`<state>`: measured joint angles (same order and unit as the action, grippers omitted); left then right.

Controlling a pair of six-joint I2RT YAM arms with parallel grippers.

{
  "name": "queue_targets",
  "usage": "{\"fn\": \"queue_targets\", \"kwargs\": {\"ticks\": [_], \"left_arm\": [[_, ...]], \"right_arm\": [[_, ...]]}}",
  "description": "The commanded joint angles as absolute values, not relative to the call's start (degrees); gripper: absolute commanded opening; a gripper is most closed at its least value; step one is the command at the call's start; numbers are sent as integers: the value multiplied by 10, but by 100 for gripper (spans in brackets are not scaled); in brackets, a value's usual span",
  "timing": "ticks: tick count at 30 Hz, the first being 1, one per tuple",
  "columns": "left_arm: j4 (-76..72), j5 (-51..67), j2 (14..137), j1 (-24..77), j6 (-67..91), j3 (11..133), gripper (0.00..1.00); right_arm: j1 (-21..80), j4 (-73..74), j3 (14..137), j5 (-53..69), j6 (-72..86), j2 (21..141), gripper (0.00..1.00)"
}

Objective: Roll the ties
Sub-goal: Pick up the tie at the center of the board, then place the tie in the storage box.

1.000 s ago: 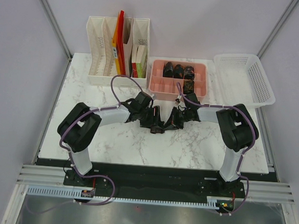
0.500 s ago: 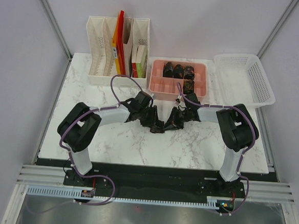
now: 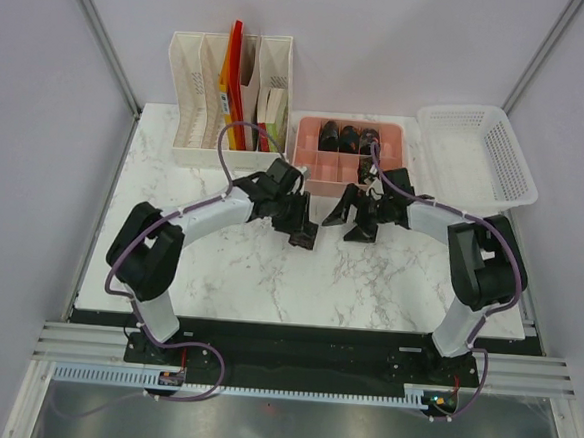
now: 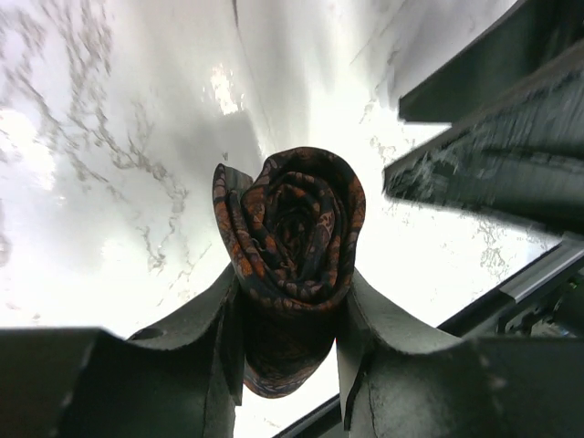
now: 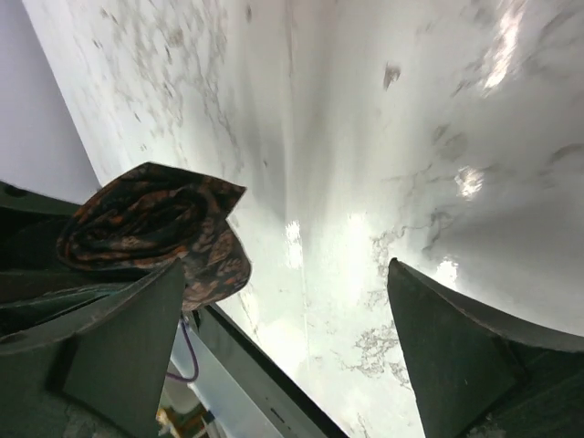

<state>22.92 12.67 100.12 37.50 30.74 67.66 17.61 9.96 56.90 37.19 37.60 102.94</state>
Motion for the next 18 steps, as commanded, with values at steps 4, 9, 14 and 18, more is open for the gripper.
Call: {"fn": "queue_targets", "kwargs": {"ticks": [4,9,14,18], "left_arm": [[307,30,986,352,161,878,2],[306,-19,1089,319,107,1066,2],[308,-25,1180,296,101,1182,2],[305,-33,1230,293,108,1238,2]], "right_arm": [[111,122,629,370,350,970,98],[71,120,643,361,351,960,98],[40,118,647,352,356,948,98],[25,116,637,346,358,937,98]]}}
